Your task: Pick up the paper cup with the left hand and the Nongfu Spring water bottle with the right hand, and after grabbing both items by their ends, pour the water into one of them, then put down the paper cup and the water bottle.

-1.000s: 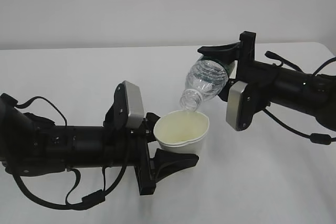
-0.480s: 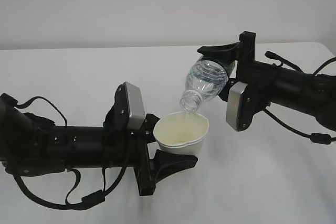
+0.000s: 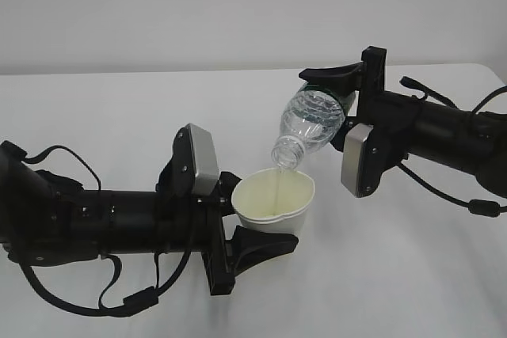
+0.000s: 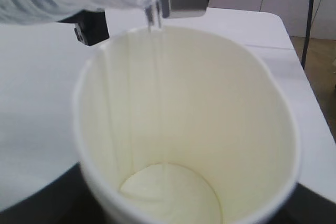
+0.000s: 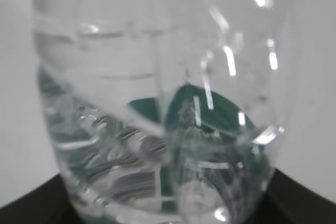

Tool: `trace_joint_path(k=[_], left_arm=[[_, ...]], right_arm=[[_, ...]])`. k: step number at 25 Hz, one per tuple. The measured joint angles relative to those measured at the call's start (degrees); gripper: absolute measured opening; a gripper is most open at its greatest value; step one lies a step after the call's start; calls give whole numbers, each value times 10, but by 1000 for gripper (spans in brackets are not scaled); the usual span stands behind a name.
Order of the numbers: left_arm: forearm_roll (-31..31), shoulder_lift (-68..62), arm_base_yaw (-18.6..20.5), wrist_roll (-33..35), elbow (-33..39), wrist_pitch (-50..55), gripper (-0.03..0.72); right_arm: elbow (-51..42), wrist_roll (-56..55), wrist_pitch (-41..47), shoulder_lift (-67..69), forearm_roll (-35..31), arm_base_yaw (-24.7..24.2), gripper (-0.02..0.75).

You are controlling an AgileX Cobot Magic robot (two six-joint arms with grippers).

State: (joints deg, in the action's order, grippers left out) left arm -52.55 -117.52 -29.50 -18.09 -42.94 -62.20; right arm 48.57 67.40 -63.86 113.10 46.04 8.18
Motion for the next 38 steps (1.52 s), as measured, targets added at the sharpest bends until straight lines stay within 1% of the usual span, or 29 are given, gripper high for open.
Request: trace_joint_path(k=[38], left_arm=[[1, 0, 0, 0, 0, -12, 463]], right_arm=[[0, 11, 0, 0, -2, 0, 469]])
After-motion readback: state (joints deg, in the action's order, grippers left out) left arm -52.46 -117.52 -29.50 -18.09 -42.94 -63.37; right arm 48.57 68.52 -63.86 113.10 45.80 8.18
